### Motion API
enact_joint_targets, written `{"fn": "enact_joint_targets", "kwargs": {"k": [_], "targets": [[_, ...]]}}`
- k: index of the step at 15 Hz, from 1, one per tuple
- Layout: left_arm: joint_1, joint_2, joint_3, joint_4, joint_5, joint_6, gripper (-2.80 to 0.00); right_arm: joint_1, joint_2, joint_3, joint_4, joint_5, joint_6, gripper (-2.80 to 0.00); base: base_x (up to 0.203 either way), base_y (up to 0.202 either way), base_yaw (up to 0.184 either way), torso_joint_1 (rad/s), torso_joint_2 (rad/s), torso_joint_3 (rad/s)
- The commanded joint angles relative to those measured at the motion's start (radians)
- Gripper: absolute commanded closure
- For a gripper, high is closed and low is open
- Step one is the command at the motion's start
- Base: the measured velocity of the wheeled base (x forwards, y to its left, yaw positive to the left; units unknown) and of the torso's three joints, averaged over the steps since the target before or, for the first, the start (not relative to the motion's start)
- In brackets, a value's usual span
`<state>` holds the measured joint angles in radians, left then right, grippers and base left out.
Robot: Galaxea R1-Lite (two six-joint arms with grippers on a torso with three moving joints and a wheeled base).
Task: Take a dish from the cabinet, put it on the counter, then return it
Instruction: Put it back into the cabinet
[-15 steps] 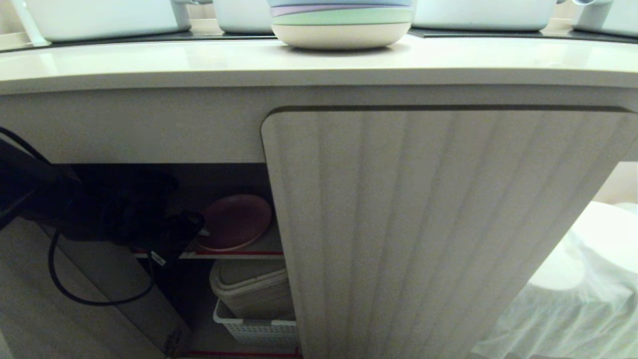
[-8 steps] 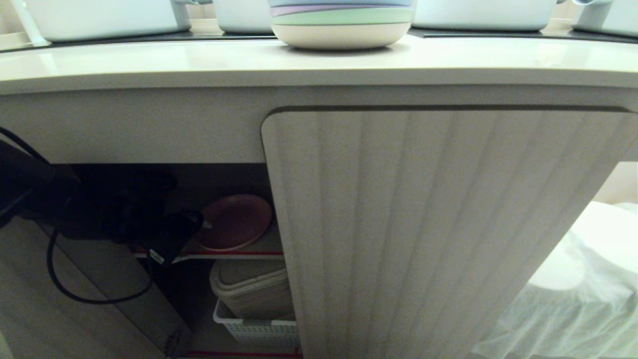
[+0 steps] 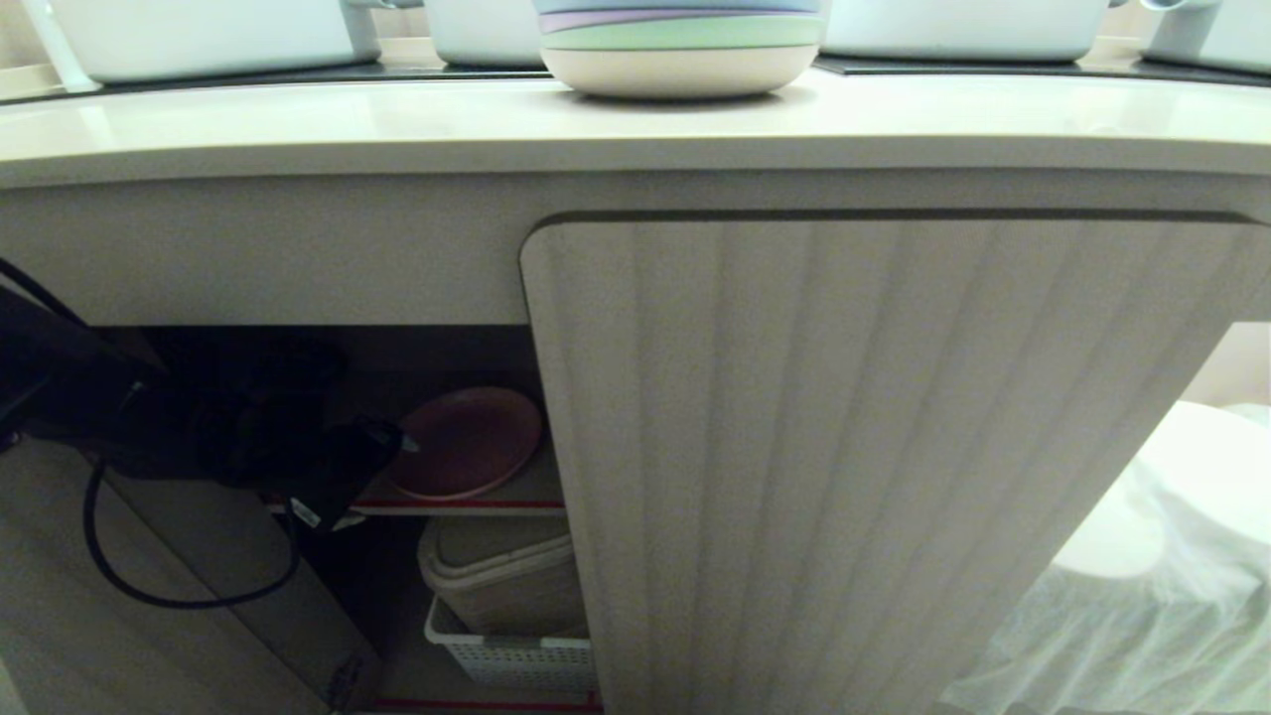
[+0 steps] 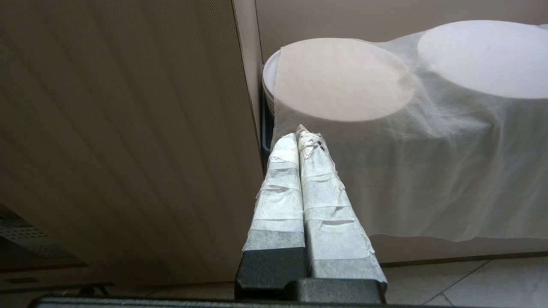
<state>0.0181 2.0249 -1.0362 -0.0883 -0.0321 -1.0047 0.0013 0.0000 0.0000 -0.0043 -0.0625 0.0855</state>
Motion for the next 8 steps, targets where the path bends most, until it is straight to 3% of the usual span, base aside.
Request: {"fn": "enact_joint_targets", "kwargs": {"k": [1, 8], "targets": [[0.0, -0.013, 0.011, 0.0, -0.001, -0.004, -2.8, 0.0, 0.0, 0.0, 0.0, 0.0, 0.002, 0.0, 0.0, 0.0, 0.0, 0.0, 0.0, 0.0], [-0.001, -0.054, 0.062, -0.005, -0.006, 0.0, -2.8, 0.0, 0.0, 0.0, 0.0, 0.0, 0.001, 0.0, 0.0, 0.0, 0.0, 0.0, 0.0, 0.0]]}}
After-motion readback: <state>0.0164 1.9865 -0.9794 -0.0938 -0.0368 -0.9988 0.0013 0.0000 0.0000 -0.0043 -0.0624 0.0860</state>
